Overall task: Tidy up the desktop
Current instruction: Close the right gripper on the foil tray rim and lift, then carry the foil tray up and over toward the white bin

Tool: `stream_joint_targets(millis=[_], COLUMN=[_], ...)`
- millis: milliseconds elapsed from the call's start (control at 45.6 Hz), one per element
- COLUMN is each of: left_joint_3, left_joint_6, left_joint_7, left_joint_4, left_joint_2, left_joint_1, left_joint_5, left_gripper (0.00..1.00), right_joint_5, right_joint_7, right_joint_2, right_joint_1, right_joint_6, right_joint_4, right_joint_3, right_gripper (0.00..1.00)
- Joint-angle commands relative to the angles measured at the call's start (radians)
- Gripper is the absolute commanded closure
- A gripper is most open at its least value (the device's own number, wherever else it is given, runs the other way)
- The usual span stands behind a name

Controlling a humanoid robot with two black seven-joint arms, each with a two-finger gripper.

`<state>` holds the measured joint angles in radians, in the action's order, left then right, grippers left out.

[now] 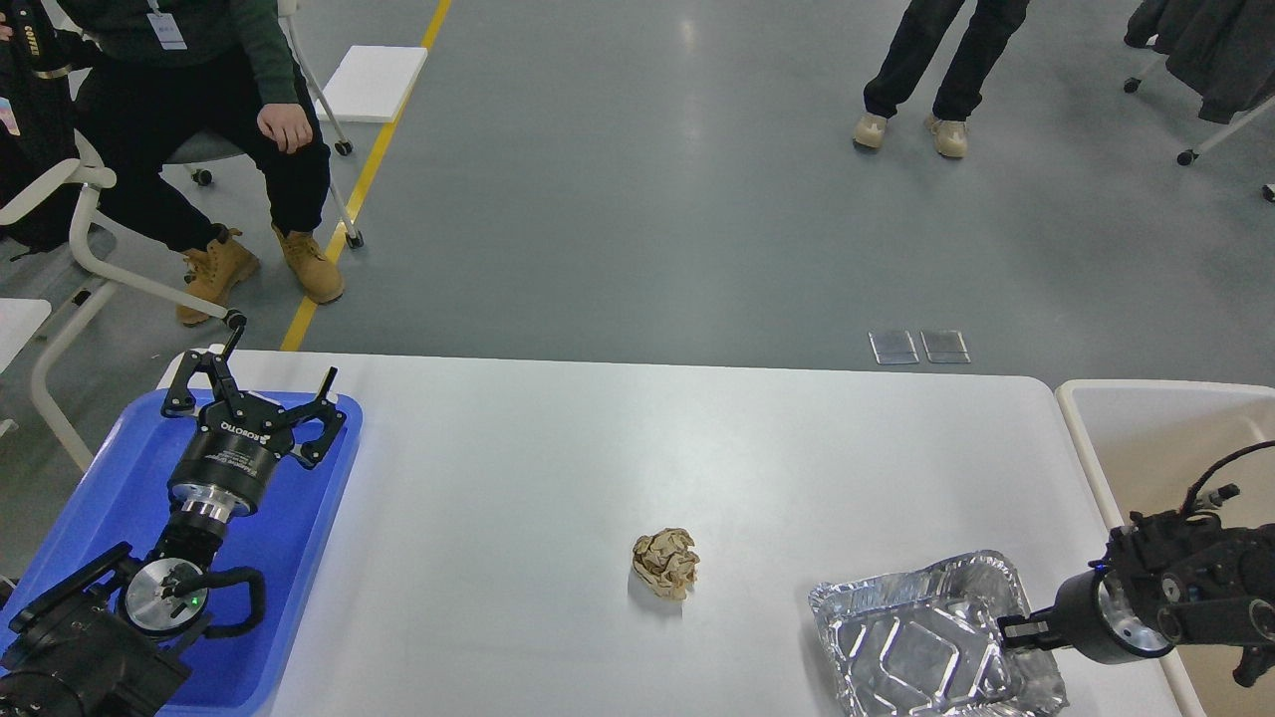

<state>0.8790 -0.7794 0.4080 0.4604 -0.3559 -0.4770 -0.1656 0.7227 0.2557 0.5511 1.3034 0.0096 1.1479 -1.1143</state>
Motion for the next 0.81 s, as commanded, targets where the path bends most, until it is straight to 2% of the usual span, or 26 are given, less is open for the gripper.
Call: stream_joint_targets(millis=[0, 351, 548, 789], left_joint_3=[0.000, 0.000, 0.000, 0.000], left_joint_6=[0.000, 0.000, 0.000, 0.000], left_joint_7=[0.000, 0.000, 0.000, 0.000], left_joint_4=[0.000, 0.000, 0.000, 0.000], left_joint_2=[0.000, 0.000, 0.000, 0.000], left_joint_1=[0.000, 0.000, 0.000, 0.000], left_joint_5=[0.000, 0.000, 0.000, 0.000], left_gripper=[0.01, 0.01, 0.01, 0.01], right_joint_5=[0.000, -0.011, -0.011, -0.011], right_joint_7=[0.039, 0.043, 0.043, 0.043], right_joint_2=[0.041, 0.199, 0.243, 0.242], right_joint_1=[0.120, 0.490, 0.657, 0.908], right_joint_6=[0.033, 0.297, 0.461, 0.670], right_joint_4=[0.044, 0.266, 0.274, 0.271], right_joint_3=[-0.067, -0.073, -0.085, -0.110], right_gripper=[1.00, 1.00, 1.00, 1.00])
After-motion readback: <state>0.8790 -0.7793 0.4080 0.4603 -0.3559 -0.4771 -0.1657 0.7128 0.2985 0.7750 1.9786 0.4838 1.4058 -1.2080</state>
